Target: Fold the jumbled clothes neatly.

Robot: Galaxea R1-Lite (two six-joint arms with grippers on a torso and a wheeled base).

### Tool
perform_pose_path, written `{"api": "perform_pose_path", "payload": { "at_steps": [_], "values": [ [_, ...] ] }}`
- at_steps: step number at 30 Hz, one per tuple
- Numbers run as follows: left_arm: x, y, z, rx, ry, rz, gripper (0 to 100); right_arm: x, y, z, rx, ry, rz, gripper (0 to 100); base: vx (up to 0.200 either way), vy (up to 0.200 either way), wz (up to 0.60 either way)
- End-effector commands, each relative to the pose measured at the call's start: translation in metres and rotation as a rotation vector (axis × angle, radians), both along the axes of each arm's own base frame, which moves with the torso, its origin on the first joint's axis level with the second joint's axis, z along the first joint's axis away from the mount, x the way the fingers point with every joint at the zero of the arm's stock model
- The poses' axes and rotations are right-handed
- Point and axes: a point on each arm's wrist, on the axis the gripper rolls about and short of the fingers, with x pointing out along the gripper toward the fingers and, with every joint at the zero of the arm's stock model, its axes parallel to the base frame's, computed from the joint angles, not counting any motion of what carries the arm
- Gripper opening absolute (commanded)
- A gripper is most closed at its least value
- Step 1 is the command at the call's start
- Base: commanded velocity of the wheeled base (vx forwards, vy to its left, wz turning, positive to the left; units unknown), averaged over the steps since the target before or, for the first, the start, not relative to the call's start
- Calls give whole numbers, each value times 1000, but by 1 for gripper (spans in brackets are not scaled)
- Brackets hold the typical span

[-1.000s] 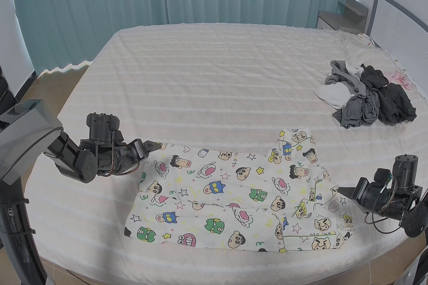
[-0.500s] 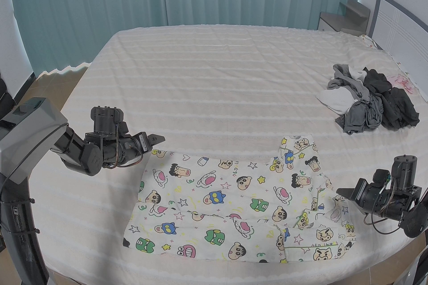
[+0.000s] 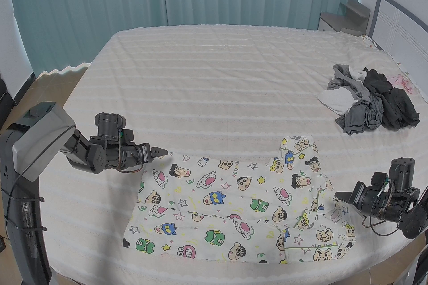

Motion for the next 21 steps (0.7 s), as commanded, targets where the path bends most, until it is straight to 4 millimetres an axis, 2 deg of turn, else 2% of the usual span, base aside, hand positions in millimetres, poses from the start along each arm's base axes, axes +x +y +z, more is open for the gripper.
{"api": "perform_pose_path", "payload": {
  "at_steps": [1,8,14,17,18,19,20,21],
  "values": [
    [6,-1,-11,4,14,-3,100,1,0,-3,-1,12,1,0,0,0,0],
    [15,-6,-21,3,16,-14,100,2,2,-2,-2,3,10,0,0,0,0],
    [14,-22,-28,-11,31,-64,100,3,4,-2,-1,3,19,0,0,0,0],
    [14,-25,-31,-14,37,-72,100,12,5,0,2,-18,15,0,0,0,0],
    [13,-25,-31,-14,39,-72,0,17,4,1,2,-29,11,0,0,0,0],
    [13,-25,-31,-14,39,-72,0,17,4,1,2,-29,11,0,0,0,0],
    [12,-24,-31,-14,44,-70,0,33,3,3,2,-56,0,0,0,0,0],
    [11,-23,-30,-15,45,-66,0,37,2,3,1,-60,-4,0,0,0,0]
  ]
}}
